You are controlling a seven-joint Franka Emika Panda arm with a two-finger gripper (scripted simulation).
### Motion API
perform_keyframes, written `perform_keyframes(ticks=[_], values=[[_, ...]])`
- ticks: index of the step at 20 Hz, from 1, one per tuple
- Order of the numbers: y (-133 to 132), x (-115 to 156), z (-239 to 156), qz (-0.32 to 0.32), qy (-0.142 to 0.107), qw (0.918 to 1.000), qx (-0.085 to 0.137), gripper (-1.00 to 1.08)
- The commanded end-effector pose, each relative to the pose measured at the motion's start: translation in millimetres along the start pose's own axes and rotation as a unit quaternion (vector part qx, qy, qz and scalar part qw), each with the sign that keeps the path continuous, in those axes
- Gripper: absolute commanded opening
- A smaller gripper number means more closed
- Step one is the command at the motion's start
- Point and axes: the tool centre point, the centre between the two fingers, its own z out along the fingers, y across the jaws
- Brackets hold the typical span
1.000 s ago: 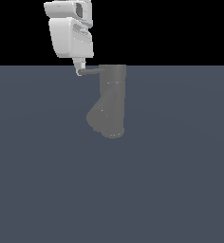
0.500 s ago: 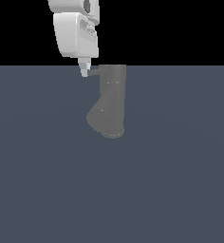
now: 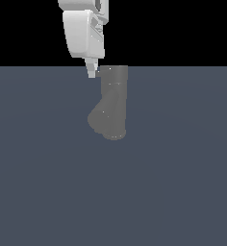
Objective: Turn on the faucet by rotating a designated handle.
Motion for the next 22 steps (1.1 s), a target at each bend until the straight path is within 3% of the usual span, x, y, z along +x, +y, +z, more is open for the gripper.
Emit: perform_keyframes(ticks=[1,11,12,13,22], values=[[-3,34,0,0.016,0.002,0.9999,0.0,-1.0],[-3,102,-1,0.021,0.002,0.9998,-0.002,-1.0],[-3,102,-1,0.021,0.002,0.9998,-0.002,-1.0],[-2,66,0,-0.006,0.001,1.0,-0.002,-1.0],[-27,99,0,0.003,0.001,1.0,-0.002,-1.0]])
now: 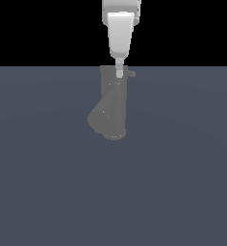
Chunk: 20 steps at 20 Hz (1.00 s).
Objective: Turn on the faucet by rotating a designated handle.
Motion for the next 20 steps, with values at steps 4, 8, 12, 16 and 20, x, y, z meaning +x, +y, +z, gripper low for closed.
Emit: perform_keyframes(ticks=[4,8,12,16,20], values=[[-18,43,0,0.025,0.002,0.9997,0.004,-1.0],[-28,57,-1,0.028,0.002,0.9996,0.004,-1.0],[-37,71,-1,0.032,0.002,0.9995,0.004,-1.0],[-46,85,-1,0.035,0.003,0.9994,0.004,-1.0],[-55,98,-1,0.039,0.003,0.9992,0.004,-1.0]])
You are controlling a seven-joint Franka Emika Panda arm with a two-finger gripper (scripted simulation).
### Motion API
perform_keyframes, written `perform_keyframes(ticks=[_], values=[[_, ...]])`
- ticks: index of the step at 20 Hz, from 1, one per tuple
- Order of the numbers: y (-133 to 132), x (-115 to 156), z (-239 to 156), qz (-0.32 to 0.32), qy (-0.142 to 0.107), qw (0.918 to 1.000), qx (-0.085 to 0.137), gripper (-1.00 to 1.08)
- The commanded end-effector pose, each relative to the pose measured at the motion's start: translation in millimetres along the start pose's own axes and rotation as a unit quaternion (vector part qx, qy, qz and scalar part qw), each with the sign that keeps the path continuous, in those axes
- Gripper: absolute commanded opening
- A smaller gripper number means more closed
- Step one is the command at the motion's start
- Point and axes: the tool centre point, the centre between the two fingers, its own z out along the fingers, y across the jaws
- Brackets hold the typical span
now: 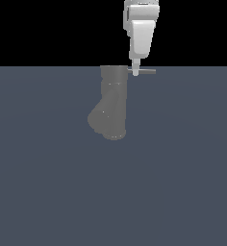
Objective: Turn on the faucet by rotating a designated handle.
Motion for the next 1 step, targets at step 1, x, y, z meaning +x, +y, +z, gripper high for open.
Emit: perform_keyframes(ticks=[1], values=[[-2.9,49.3,-1.0,0.036,0.006,0.9993,0.004,-1.0]])
